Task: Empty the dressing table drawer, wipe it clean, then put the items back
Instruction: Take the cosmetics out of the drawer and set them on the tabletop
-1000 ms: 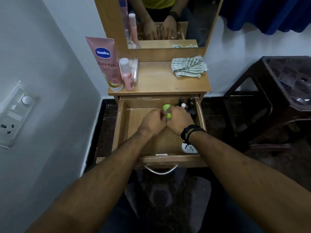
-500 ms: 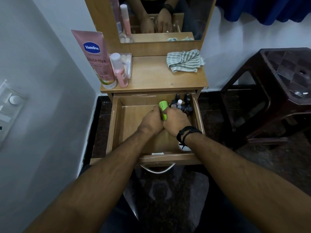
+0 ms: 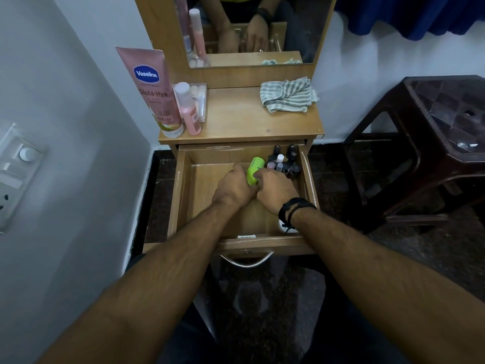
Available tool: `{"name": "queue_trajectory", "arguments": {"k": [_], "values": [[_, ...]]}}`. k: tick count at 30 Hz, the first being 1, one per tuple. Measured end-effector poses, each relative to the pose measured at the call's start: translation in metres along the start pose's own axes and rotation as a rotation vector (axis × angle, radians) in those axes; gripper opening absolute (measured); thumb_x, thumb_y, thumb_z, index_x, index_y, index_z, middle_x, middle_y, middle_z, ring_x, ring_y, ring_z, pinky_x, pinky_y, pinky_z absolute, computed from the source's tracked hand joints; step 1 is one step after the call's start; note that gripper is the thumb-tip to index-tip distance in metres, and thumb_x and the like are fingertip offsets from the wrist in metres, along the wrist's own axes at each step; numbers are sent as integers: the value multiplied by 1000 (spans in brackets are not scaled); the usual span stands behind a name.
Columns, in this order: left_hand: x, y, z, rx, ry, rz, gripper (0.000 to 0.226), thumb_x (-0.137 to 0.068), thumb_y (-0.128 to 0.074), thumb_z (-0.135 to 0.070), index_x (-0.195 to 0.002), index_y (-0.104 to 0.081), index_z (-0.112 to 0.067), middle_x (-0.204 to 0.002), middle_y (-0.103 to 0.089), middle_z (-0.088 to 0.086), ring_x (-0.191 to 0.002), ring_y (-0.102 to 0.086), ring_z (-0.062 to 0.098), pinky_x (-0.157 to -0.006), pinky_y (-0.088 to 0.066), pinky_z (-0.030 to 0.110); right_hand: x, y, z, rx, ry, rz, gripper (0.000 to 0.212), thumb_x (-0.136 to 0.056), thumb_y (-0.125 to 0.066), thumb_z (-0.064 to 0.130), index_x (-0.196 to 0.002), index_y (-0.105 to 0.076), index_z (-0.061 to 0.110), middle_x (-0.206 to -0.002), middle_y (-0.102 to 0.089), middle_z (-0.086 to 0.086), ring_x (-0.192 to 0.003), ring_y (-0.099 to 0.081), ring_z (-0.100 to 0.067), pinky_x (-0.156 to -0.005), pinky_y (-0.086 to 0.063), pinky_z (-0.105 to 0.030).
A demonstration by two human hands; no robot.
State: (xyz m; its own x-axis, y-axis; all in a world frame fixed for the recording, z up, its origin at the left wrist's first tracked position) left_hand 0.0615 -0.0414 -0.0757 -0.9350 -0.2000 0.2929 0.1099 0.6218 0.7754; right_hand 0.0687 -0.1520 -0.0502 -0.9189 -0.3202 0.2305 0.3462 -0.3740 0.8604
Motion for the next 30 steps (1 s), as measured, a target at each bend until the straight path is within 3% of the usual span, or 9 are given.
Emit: {"name": "queue_trajectory", "arguments": {"k": [4, 8, 12, 15, 18, 24, 30], "values": [[7, 23, 10, 102, -29, -134, 45, -83, -73, -36, -115, -51, -12, -113, -64, 11, -103, -62, 31, -75, -41, 31, 5, -4, 0, -25, 24, -13, 50, -87, -56, 2, -135, -51, 15, -130, -53, -12, -114, -57, -33, -89, -46, -37], [26, 60, 4, 168, -153, -280, 40, -85, -72, -34, -114, -50, -19, -101, -61, -3, -90, -63, 20, -73, -53, 33, 4, -2, 18, -141, 82, -53, 54, -85, -67, 16, -136, -49, 22, -133, -51, -7, -118, -54, -26, -90, -43, -32], [44, 98, -11, 198, -270, -406, 37, -84, -72, -34, -111, -51, -20, -102, -61, -6, -88, -60, 13, -71, -48, 28, 1, 17, 46, -234, 165, -134, 47, -82, -73, 31, -125, -55, 20, -118, -62, -4, -108, -58, -24, -84, -49, -36], [50, 122, -19, 262, -356, -492, 35, -85, -72, -36, -111, -54, -21, -106, -62, -7, -91, -61, 10, -76, -54, 35, -1, 44, 64, -251, 227, -230, 35, -85, -69, 31, -117, -59, 18, -106, -68, -3, -96, -62, -25, -72, -47, -35], [51, 141, -21, 345, -403, -576, 39, -90, -68, -41, -121, -53, -22, -115, -63, -6, -99, -64, 11, -82, -58, 39, -10, 70, 80, -251, 271, -296, 31, -86, -65, 27, -115, -60, 16, -101, -69, -5, -91, -63, -27, -71, -46, -34], [40, 141, -19, 305, -348, -592, 37, -99, -55, -24, -134, -54, -12, -130, -62, 3, -113, -61, 16, -93, -55, 41, -52, 87, 90, -242, 164, -313, 39, -78, -68, 40, -110, -58, 21, -106, -71, -7, -97, -64, -32, -81, -52, -42], [25, 132, -16, 222, -304, -544, 44, -99, -52, -14, -142, -51, -9, -141, -58, 7, -129, -53, 21, -107, -47, 43, -80, 75, 95, -206, 125, -253, 43, -78, -71, 39, -114, -58, 20, -106, -70, -9, -98, -63, -34, -81, -53, -44]]}}
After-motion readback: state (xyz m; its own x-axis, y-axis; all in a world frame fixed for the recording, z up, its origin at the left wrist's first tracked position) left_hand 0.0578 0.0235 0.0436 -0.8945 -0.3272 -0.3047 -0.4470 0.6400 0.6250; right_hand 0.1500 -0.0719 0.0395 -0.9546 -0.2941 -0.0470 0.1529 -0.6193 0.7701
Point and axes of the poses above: each hand's wrist, its own x-axis away from the middle knuckle, its own y-axis out of the back of the hand, z = x × y, the point moved 7 cm from there along -x, towards the middle knuckle
